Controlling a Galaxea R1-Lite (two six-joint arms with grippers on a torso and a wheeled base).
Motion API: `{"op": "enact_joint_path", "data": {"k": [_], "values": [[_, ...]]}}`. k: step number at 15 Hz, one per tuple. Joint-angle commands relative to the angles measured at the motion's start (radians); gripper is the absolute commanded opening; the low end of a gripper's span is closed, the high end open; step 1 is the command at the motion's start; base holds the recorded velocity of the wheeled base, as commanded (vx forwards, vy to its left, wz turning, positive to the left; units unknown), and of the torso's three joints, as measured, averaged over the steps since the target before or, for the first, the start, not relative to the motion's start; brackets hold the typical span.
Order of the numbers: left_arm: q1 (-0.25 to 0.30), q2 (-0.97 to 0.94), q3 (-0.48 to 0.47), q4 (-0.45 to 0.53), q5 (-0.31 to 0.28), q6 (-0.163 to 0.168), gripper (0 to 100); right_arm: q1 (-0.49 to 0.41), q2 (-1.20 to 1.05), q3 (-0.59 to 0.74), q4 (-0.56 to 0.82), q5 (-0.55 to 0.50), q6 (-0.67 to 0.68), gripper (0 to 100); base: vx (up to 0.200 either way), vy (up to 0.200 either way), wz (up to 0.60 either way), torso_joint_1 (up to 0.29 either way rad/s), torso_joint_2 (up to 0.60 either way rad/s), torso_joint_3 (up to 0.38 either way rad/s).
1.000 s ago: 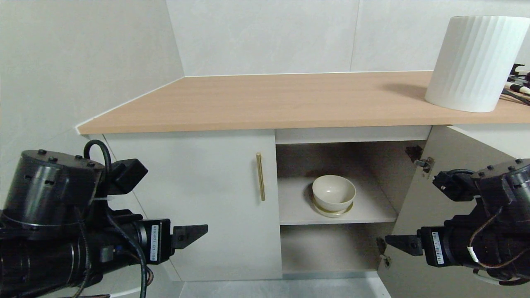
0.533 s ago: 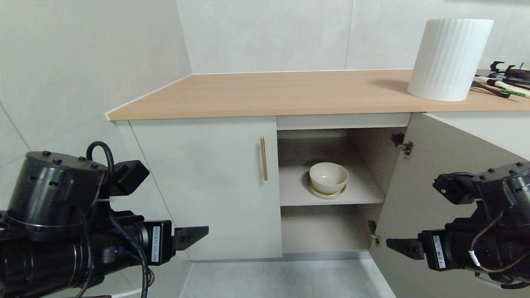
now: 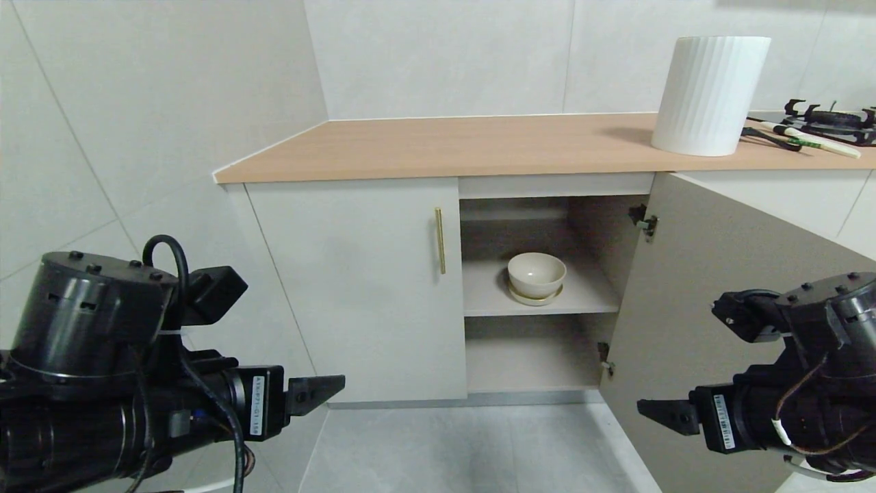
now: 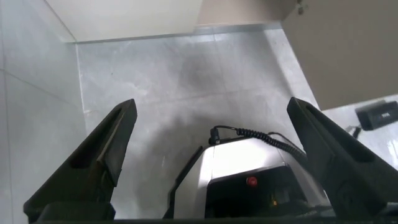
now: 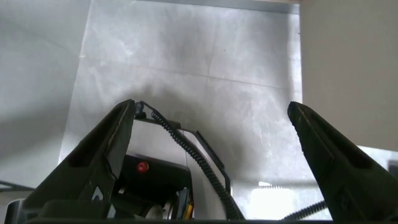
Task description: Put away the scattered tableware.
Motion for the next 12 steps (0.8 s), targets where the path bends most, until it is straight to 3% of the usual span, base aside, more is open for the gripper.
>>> {"op": "enact_joint_path", "data": {"k": [1,7,9,12], "values": [[0.000,0.004,0.002,0.000,0.001,-0.001,100,0.001,0.006,0.001,0.000,0.000,0.000,100,0.000,0.000,0.00,0.000,0.00,0.000],[0.000,0.001,0.011,0.000,-0.001,0.001,100,0.042,-0.012,0.016,0.043,-0.003,-0.027,100,0.000,0.000,0.00,0.000,0.00,0.000],[-0.001,0.001,0.016,0.000,-0.001,0.010,100,0.077,-0.086,0.007,0.227,-0.003,-0.110,100,0.000,-0.200,0.00,0.002,0.00,0.005],[-0.001,0.001,0.020,0.000,0.001,0.029,100,0.132,-0.159,-0.007,0.375,-0.004,-0.132,100,0.000,-0.200,0.00,0.006,0.00,0.002]]}}
